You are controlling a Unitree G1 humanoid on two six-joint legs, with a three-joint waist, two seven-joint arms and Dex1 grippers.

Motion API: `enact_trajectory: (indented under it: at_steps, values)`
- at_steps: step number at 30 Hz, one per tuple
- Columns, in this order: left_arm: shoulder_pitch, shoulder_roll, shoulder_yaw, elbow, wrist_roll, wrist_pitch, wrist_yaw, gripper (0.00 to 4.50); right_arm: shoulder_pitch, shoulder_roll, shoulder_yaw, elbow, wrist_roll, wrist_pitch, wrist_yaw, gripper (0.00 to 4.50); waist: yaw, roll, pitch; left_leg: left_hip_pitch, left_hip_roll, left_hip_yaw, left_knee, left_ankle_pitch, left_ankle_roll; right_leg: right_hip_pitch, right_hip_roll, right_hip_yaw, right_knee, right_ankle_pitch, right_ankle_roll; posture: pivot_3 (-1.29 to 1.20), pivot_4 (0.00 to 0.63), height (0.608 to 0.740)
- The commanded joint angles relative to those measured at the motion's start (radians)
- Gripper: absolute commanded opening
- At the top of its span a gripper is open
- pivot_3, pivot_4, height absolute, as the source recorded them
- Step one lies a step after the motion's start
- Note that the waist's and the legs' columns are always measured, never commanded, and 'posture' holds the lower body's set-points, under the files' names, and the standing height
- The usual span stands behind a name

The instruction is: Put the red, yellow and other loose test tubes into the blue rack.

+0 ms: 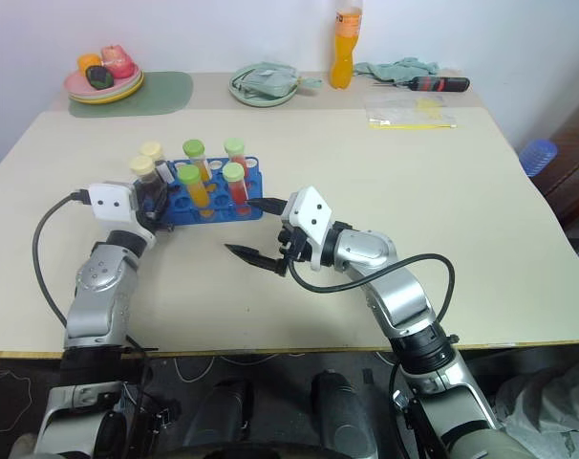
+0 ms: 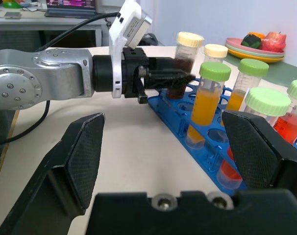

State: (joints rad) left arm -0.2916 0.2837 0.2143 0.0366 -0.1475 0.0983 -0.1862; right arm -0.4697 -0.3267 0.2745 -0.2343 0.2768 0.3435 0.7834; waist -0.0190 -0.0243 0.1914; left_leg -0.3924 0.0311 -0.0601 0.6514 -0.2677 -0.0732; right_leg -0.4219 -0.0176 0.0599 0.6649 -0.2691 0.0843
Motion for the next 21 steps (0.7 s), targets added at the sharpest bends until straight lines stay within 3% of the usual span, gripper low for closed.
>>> enact_trajectory:
  at_steps: [1, 3, 8, 12, 17, 21]
  values:
    - [-0.001, -0.004, 0.031, -0.039, -0.036, -0.007, 0.004, 3.55, -0.001, 0.003, -0.004, -0.039, 0.003, -0.014, 0.002, 4.22, 0.002, 0.0, 0.0, 0.0, 0.0, 0.0, 0.0, 0.0, 0.0, 0.0, 0.0, 0.0, 0.0, 0.0, 0.0, 0.0, 0.15, 0.74]
    - [0.003, -0.005, 0.039, -0.055, -0.055, -0.002, -0.002, 4.46, 0.002, 0.0, -0.008, -0.039, 0.004, -0.016, 0.003, 4.22, 0.002, 0.0, 0.0, 0.0, 0.0, 0.0, 0.0, 0.0, 0.0, 0.0, 0.0, 0.0, 0.0, 0.0, 0.0, 0.0, 0.15, 0.74]
    - [0.135, 0.095, 0.124, -0.22, -0.197, 0.068, -0.137, 4.46, -0.003, -0.064, -0.116, -0.047, 0.085, 0.051, 0.03, 4.22, -0.007, 0.0, 0.0, 0.0, 0.001, 0.0, -0.001, 0.0, 0.0, 0.0, 0.0, 0.0, 0.0, 0.0, 0.0, 0.0, 0.15, 0.74]
    - [0.346, 0.246, 0.222, -0.393, -0.324, 0.176, -0.302, 4.46, 0.046, -0.221, -0.225, -0.071, 0.15, 0.108, 0.109, 4.22, -0.003, 0.001, 0.001, 0.001, 0.001, 0.0, -0.002, 0.0, 0.0, 0.0, 0.0, 0.0, -0.001, 0.0, -0.001, 0.0, 0.15, 0.74]
    - [0.552, 0.402, 0.302, -0.478, -0.363, 0.249, -0.455, 4.46, 0.107, -0.371, -0.379, -0.021, 0.211, 0.184, 0.146, 4.22, 0.003, 0.001, 0.001, 0.001, 0.001, 0.001, -0.002, 0.0, 0.0, 0.001, 0.0, 0.0, -0.002, -0.001, -0.001, 0.0, 0.15, 0.74]
    - [0.582, 0.423, 0.295, -0.475, -0.353, 0.246, -0.486, 4.46, 0.174, -0.455, -0.424, 0.029, 0.186, 0.169, 0.172, 4.22, 0.004, 0.001, 0.001, 0.001, 0.001, 0.001, -0.002, 0.0, 0.0, 0.002, 0.0, 0.001, -0.003, -0.002, -0.003, 0.0, 0.15, 0.74]
